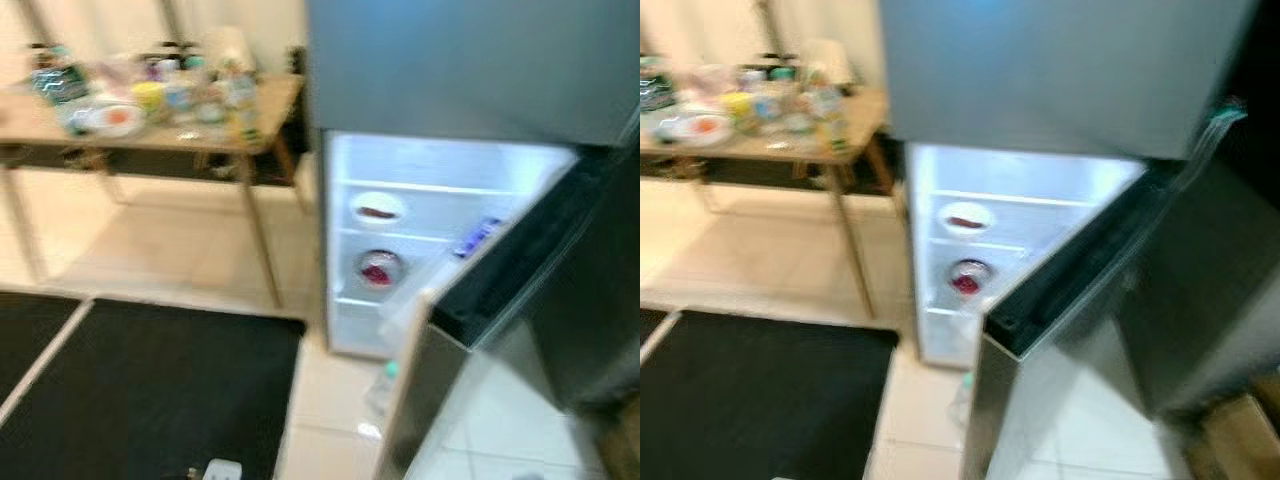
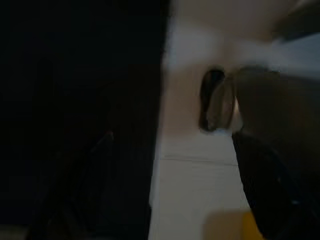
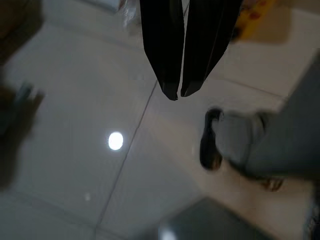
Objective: Restocking fridge
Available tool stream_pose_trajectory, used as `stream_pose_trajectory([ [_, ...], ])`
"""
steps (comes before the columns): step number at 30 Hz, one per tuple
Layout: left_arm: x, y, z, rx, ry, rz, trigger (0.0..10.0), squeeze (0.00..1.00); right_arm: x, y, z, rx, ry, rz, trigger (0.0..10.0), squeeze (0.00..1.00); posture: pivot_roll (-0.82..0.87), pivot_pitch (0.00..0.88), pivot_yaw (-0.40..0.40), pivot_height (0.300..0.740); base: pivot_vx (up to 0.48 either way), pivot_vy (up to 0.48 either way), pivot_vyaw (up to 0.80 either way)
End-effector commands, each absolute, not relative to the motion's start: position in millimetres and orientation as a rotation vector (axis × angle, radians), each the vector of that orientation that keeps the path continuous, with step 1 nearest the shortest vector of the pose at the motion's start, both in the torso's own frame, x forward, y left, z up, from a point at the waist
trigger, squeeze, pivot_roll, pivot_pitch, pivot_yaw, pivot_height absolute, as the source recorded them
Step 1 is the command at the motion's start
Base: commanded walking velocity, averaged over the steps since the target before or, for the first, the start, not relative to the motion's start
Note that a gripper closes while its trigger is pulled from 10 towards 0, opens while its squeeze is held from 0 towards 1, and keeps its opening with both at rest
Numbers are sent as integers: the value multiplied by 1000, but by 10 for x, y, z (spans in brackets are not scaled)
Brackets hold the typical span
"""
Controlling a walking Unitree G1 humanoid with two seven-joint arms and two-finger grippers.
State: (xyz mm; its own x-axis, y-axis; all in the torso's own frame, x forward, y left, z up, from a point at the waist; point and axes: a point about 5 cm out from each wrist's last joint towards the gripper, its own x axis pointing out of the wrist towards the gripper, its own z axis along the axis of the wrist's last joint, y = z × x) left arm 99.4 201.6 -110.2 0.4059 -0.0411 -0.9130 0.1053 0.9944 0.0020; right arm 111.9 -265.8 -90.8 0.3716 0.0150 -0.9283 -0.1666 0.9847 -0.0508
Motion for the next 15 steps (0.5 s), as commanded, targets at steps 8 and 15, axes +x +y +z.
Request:
stream_pose_trajectory([
  [8,972,1977,-1114,72,1171,-140,10000,0,1089,-2618,-937,-193,1214,128,10000,0,-83,2,-20,740,0,-177,161],
  [15,978,1983,-1112,70,1168,-126,10000,0,1106,-2601,-935,-183,1197,128,10000,0,-85,4,-19,740,0,-337,0],
])
